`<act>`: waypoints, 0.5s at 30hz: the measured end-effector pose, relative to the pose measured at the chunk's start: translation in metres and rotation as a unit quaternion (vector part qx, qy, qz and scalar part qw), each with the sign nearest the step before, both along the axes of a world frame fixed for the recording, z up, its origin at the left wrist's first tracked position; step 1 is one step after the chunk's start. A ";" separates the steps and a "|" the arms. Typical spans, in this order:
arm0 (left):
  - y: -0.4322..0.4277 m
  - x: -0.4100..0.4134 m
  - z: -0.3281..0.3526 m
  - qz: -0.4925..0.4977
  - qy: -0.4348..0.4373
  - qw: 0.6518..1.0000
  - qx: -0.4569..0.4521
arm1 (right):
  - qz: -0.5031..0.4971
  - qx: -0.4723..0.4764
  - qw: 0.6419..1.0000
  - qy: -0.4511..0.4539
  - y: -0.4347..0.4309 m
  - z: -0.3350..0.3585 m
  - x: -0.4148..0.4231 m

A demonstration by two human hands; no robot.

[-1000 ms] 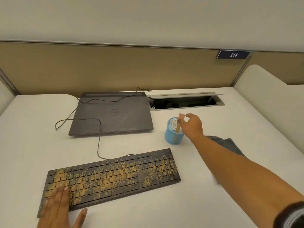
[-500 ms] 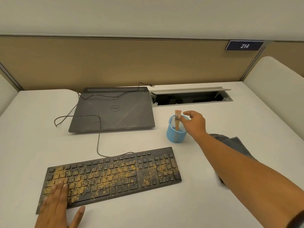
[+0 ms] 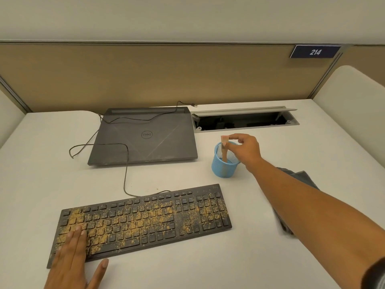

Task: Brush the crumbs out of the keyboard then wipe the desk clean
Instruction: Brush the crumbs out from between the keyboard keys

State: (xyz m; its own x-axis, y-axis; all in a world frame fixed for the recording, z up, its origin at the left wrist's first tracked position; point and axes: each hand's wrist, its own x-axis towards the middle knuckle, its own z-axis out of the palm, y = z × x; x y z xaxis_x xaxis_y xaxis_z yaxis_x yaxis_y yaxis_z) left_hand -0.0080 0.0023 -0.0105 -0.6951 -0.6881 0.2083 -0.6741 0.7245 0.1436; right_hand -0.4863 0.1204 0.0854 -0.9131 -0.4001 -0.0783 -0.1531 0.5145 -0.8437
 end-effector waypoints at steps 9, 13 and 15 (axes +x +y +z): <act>-0.005 -0.004 -0.005 -0.006 0.027 1.000 -0.006 | 0.024 -0.099 0.994 -0.034 -0.001 0.025 0.002; -0.007 0.002 -0.005 -0.003 0.049 0.999 -0.012 | 0.026 -0.170 0.984 -0.044 0.000 0.049 0.008; -0.009 0.006 -0.006 0.009 0.032 0.999 -0.001 | 0.023 -0.237 0.969 -0.059 0.002 0.068 0.013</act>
